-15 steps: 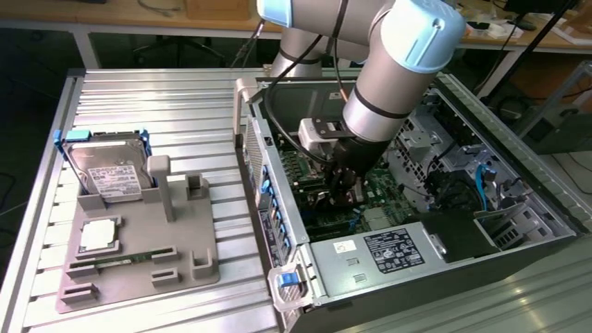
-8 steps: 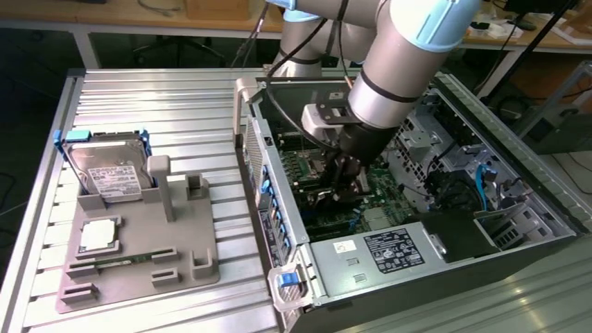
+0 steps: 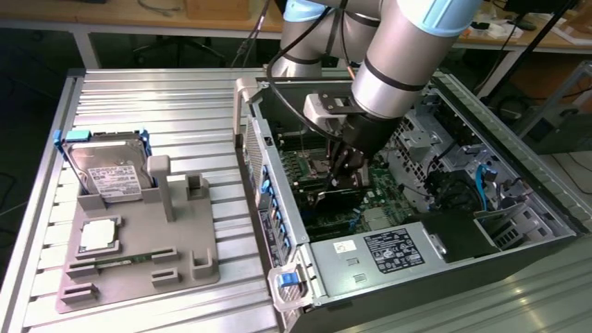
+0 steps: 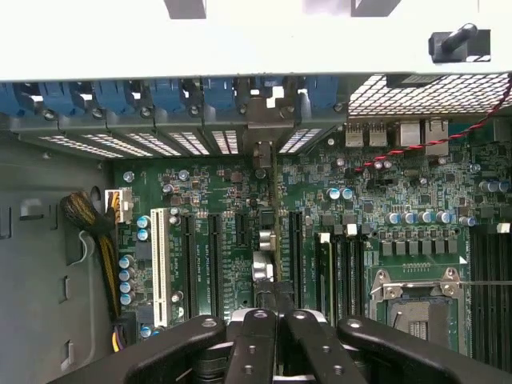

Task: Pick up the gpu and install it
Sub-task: 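Press down on the gpu until it lock into place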

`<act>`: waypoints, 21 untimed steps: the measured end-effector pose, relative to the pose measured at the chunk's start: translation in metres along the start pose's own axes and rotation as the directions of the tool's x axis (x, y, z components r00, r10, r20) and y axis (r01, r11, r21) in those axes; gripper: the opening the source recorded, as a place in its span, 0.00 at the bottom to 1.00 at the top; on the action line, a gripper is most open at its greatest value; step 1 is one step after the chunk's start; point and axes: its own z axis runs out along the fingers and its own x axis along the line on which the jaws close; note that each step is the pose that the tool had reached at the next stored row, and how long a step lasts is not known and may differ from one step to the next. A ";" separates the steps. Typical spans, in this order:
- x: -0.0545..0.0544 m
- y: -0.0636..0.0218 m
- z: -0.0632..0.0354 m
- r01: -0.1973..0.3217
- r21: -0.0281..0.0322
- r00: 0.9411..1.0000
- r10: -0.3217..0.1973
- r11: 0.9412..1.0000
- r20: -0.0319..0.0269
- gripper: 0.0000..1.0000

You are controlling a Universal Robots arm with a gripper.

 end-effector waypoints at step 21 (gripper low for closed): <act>0.000 0.0043 -0.0146 0.000 0.003 1.000 0.000 1.000 0.000 0.11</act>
